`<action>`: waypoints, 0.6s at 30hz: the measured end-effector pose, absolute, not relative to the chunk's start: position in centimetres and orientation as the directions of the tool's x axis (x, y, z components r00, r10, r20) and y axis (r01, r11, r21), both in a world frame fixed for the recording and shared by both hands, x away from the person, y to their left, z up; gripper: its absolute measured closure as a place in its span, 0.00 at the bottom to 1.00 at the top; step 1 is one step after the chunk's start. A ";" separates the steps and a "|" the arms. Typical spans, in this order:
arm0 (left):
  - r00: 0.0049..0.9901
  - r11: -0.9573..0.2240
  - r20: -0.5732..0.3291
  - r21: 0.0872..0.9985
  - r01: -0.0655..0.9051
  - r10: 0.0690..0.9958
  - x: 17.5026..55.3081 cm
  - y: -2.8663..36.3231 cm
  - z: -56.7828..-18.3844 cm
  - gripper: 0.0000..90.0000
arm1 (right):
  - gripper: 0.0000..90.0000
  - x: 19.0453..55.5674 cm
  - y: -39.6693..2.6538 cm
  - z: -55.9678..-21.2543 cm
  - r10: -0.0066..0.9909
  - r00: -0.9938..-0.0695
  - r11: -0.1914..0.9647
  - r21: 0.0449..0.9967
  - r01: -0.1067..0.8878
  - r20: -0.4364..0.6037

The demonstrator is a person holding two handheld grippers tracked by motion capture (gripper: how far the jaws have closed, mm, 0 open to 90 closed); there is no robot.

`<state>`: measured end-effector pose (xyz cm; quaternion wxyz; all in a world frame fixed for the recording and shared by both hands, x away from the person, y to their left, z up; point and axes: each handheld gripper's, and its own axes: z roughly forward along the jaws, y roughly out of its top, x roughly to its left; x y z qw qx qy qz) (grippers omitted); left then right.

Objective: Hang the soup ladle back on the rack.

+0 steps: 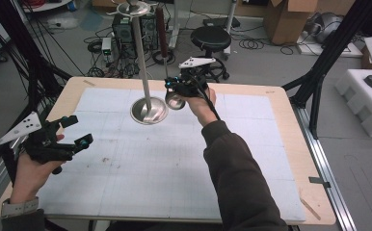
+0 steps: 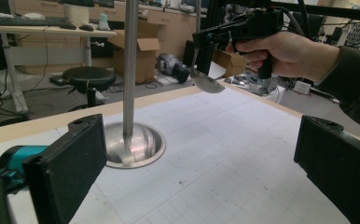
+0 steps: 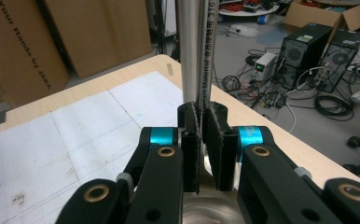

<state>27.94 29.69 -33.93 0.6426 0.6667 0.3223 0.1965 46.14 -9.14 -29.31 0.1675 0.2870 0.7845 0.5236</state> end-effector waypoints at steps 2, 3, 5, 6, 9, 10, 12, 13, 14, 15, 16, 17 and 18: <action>0.714 0.033 -0.152 0.983 0.178 0.683 27.9 29.7 -33.9 0.03 | 0.94 46.2 -9.2 -29.3 0.627 -0.778 0.285 0.917 0.280 0.042; 0.715 0.033 -0.153 0.983 0.179 0.683 27.9 29.7 -33.9 0.03 | 0.94 46.3 -9.2 -29.2 0.626 -0.778 0.285 0.918 0.276 0.040; 0.714 0.033 -0.153 0.983 0.179 0.683 27.9 29.7 -33.9 0.03 | 0.94 46.4 -9.2 -29.2 0.622 -0.781 0.283 0.918 0.277 0.043; 0.714 0.035 -0.155 0.983 0.179 0.683 27.8 29.8 -34.0 0.03 | 0.94 46.4 -9.2 -29.2 0.622 -0.782 0.281 0.920 0.273 0.043; 0.711 0.037 -0.157 0.983 0.181 0.686 27.9 30.0 -34.0 0.03 | 0.94 46.5 -9.2 -29.2 0.619 -0.784 0.286 0.919 0.272 0.040; 0.710 0.041 -0.159 0.983 0.181 0.686 27.8 30.0 -34.0 0.03 | 0.94 46.5 -9.1 -29.2 0.620 -0.784 0.286 0.919 0.272 0.039; 0.710 0.041 -0.158 0.983 0.180 0.687 27.8 30.0 -34.0 0.03 | 0.94 46.5 -9.1 -29.2 0.618 -0.785 0.282 0.920 0.272 0.042; 0.709 0.042 -0.159 0.983 0.180 0.687 27.8 30.0 -34.0 0.03 | 0.94 46.5 -9.1 -29.2 0.618 -0.785 0.283 0.919 0.274 0.044; 0.710 0.043 -0.160 0.983 0.180 0.686 27.7 30.0 -34.0 0.03 | 0.94 46.6 -9.1 -29.1 0.614 -0.789 0.287 0.919 0.269 0.039; 0.708 0.042 -0.160 0.982 0.182 0.688 27.7 30.1 -34.0 0.03 | 0.94 46.6 -9.1 -29.1 0.613 -0.789 0.285 0.919 0.272 0.044; 0.707 0.040 -0.159 0.982 0.182 0.689 27.7 30.2 -34.1 0.03 | 0.94 46.6 -9.1 -29.1 0.614 -0.788 0.287 0.918 0.275 0.044; 0.706 0.042 -0.162 0.982 0.184 0.690 27.7 30.2 -34.1 0.03 | 0.94 46.7 -9.1 -29.1 0.614 -0.788 0.289 0.918 0.272 0.040; 0.703 0.042 -0.164 0.982 0.187 0.692 27.7 30.2 -34.2 0.03 | 0.94 46.7 -9.1 -29.1 0.613 -0.789 0.292 0.918 0.270 0.037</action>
